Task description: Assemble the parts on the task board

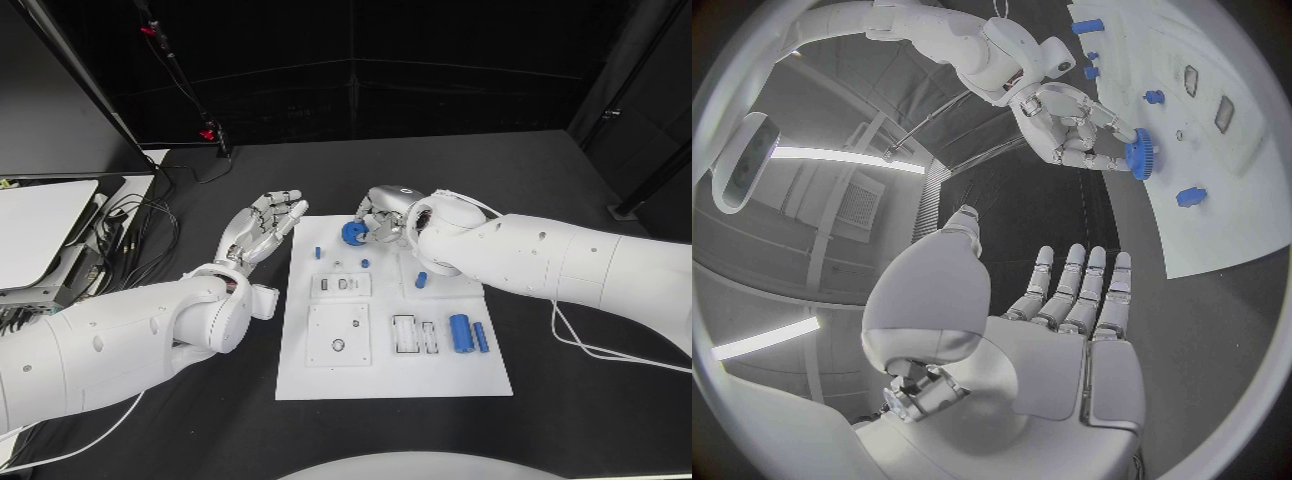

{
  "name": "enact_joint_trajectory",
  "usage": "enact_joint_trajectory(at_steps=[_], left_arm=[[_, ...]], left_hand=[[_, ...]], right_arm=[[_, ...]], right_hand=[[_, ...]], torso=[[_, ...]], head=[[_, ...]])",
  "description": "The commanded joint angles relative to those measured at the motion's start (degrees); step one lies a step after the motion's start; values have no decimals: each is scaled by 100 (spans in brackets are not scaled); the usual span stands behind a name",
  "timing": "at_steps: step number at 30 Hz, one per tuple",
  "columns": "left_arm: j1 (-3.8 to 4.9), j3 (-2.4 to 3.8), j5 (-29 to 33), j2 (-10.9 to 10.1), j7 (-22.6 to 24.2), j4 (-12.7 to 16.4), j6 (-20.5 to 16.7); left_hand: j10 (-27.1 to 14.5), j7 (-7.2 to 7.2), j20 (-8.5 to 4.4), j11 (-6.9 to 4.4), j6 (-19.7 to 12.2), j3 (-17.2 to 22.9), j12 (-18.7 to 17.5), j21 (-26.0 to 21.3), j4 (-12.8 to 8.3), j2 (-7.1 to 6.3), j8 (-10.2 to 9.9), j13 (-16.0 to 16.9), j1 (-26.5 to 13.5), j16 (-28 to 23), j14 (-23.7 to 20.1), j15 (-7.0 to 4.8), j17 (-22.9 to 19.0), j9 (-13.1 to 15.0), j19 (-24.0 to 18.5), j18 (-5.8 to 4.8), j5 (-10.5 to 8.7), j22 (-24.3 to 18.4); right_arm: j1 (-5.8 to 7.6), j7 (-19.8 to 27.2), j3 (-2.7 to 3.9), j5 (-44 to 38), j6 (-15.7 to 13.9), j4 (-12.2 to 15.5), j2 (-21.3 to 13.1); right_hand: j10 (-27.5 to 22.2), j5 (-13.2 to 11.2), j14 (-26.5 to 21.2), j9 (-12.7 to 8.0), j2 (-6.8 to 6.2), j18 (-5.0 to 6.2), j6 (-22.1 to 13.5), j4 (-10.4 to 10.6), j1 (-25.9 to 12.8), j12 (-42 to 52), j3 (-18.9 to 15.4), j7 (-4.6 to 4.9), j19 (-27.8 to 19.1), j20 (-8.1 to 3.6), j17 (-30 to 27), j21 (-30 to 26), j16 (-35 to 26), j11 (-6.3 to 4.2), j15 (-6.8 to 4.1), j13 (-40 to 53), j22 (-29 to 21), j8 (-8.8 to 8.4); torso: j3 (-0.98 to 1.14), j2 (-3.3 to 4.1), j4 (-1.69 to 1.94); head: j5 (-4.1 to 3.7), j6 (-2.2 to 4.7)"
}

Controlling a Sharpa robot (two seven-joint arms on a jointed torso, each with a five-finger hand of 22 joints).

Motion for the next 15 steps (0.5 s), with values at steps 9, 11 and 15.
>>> enact_joint_trajectory(at_steps=[9, 11, 15], left_arm=[[8, 4, -32, 4, 1464, 3, 31], [8, 3, -32, 3, 1463, 3, 31], [8, 3, -32, 3, 1463, 2, 29]], left_hand=[[-39, 948, 11, 5, 6, 46, 36, 38, 1, 84, 26, -9, 19, 42, -14, 47, -9, -11, -40, 94, 35, 9], [-39, 948, 11, 5, 6, 46, 36, 38, 1, 84, 26, -9, 19, 42, -14, 47, -9, -11, -40, 94, 35, 9], [-39, 948, 11, 5, 6, 46, 36, 38, 1, 84, 26, -9, 19, 42, -14, 47, -9, -11, -40, 94, 35, 9]], right_arm=[[-20, -130, -22, -17, 188, -4, 8], [-20, -139, -22, -16, 202, -6, 13], [-20, -161, -22, -16, 231, -16, 29]], right_hand=[[584, -17, 596, -29, -37, -42, -192, 3, -65, 15, -61, 1, 586, 13, 1508, 19, 14, 48, 42, 1508, 1509, -147], [584, -28, 596, -33, -45, -42, -290, 1, -72, 15, -77, -20, 586, 15, 1508, 19, 14, 35, 37, 1508, 1509, -207], [584, -57, 596, -31, -62, -42, -389, 8, -94, 15, -109, -38, 586, 10, 1508, 19, 14, 18, 24, 1508, 1509, -263]], torso=[[0, 3, -1], [1, 2, -1], [0, 1, 2]], head=[[-9, 19], [-6, 23], [-8, 19]])
